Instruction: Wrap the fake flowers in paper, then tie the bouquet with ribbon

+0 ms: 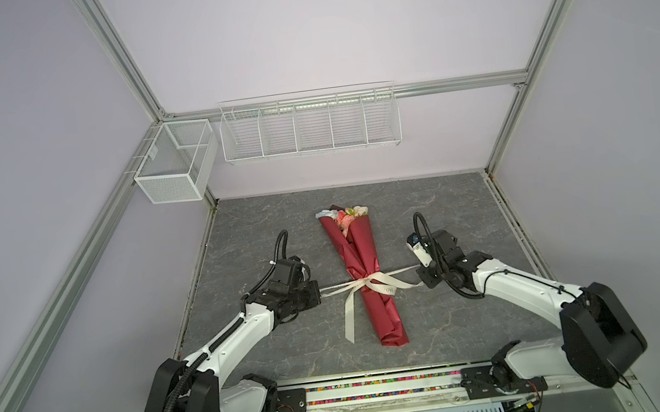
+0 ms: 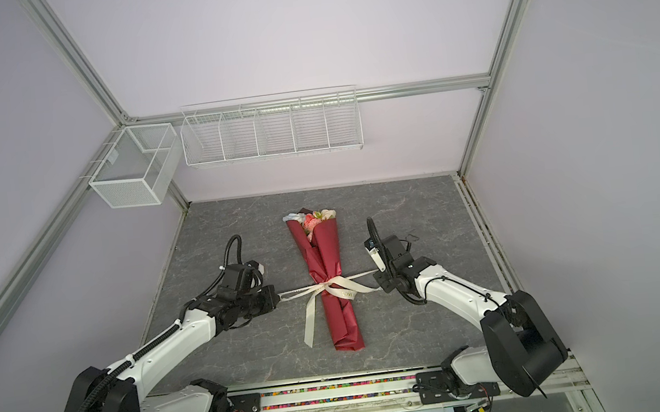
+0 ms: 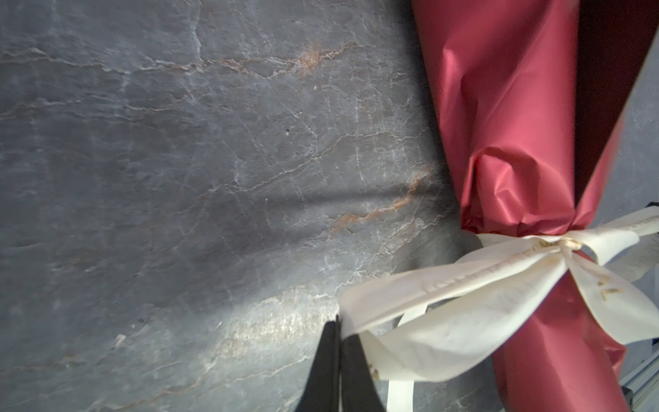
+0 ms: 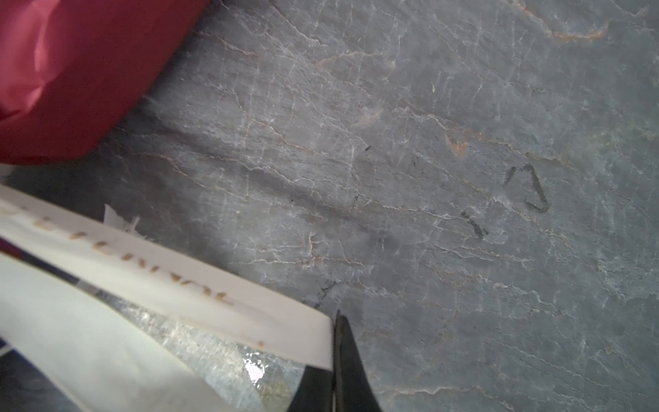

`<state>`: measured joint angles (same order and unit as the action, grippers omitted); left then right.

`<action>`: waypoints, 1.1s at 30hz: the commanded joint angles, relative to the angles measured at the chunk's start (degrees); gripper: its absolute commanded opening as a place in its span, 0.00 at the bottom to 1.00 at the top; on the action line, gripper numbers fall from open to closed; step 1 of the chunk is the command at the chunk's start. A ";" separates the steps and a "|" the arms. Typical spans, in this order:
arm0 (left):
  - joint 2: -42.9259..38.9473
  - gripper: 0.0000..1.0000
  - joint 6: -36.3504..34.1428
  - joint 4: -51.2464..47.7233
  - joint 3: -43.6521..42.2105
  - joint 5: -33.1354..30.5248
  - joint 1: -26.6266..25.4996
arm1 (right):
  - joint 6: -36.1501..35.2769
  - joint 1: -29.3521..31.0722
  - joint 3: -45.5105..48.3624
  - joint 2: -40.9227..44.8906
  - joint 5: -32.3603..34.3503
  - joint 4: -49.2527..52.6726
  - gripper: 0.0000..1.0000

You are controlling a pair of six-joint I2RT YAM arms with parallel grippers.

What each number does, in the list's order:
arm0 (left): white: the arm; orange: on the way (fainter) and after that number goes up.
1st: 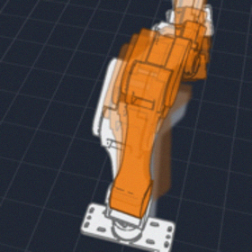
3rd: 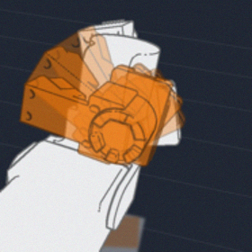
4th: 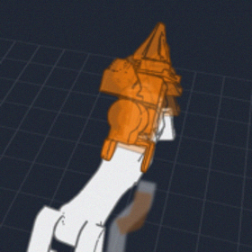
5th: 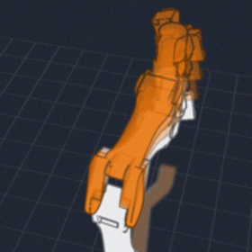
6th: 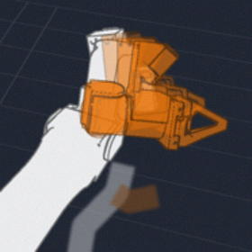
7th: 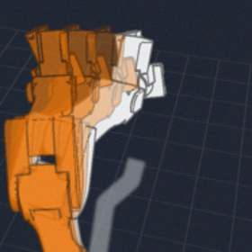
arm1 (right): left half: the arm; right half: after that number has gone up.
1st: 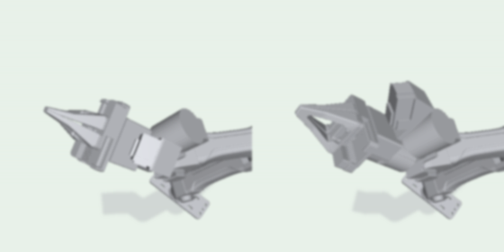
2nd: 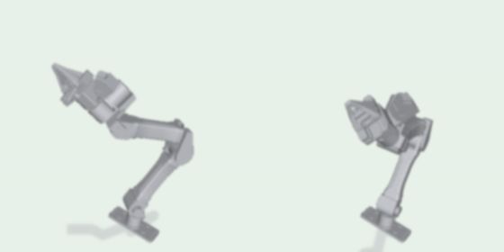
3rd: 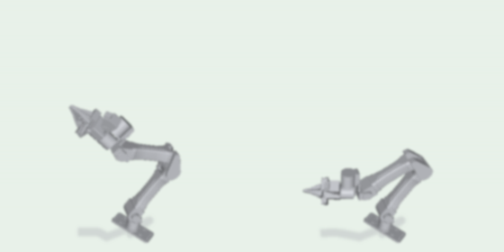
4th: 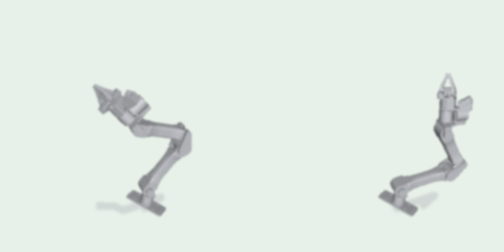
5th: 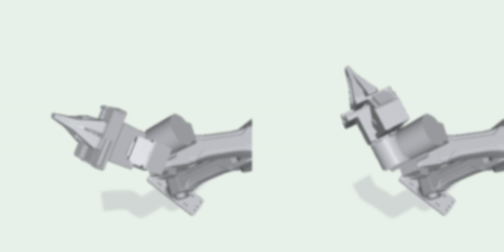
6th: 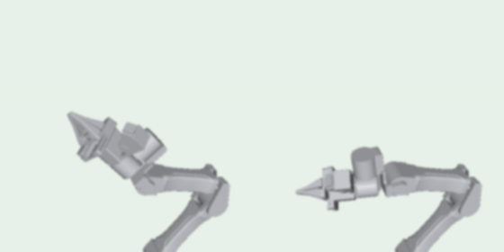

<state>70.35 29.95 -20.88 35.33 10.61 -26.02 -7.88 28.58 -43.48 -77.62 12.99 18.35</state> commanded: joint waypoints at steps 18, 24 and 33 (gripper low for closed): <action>1.54 0.00 -1.78 -4.19 -2.76 -1.90 12.84 | 8.54 -3.67 -3.93 -3.45 8.54 12.37 0.06; 1.68 0.00 -4.36 -2.88 -2.67 4.90 12.92 | 7.87 -3.62 -4.36 -3.25 5.18 12.50 0.06; 1.64 0.23 -3.91 0.45 -1.77 13.75 12.93 | 10.78 -3.36 -5.75 -1.63 -1.57 12.33 0.25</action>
<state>71.92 26.17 -22.13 32.86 20.27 -13.23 0.30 25.02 -47.75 -80.60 13.78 29.89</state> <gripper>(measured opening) 0.168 0.199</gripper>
